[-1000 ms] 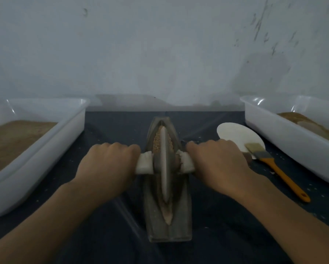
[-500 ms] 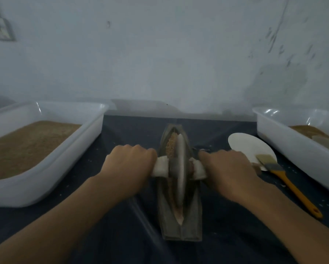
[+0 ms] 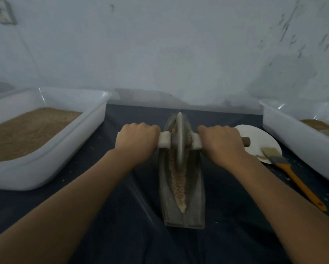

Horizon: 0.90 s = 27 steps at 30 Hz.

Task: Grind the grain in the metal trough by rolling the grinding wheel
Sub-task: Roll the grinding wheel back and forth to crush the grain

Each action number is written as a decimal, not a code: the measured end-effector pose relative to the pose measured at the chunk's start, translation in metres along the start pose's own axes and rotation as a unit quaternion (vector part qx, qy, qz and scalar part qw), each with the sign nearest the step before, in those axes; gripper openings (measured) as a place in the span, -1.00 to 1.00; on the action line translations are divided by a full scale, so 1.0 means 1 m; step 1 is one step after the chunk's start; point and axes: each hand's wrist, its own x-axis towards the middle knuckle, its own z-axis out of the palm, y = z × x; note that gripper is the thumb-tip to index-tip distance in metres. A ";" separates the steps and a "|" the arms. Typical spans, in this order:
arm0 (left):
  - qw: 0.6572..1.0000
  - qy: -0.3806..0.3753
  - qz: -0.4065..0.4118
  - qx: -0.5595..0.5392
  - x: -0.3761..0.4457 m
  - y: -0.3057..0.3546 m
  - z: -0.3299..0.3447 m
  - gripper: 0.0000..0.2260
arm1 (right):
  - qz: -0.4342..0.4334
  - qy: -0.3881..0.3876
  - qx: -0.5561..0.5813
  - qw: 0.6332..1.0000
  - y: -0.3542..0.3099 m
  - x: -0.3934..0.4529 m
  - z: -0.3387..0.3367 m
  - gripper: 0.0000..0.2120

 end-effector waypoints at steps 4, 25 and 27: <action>0.999 -0.028 -0.010 -0.015 -0.002 0.003 -0.007 -0.80 | -0.006 -0.033 -0.008 0.999 -0.002 0.000 -0.008 -0.71; 0.999 -0.042 0.018 -0.024 0.007 -0.002 -0.009 -0.89 | 0.019 -0.027 -0.004 0.999 -0.004 -0.001 -0.001 -0.74; 0.997 -0.060 0.023 -0.033 0.000 -0.002 -0.013 -0.85 | 0.012 -0.045 0.000 0.999 -0.006 -0.007 -0.012 -0.74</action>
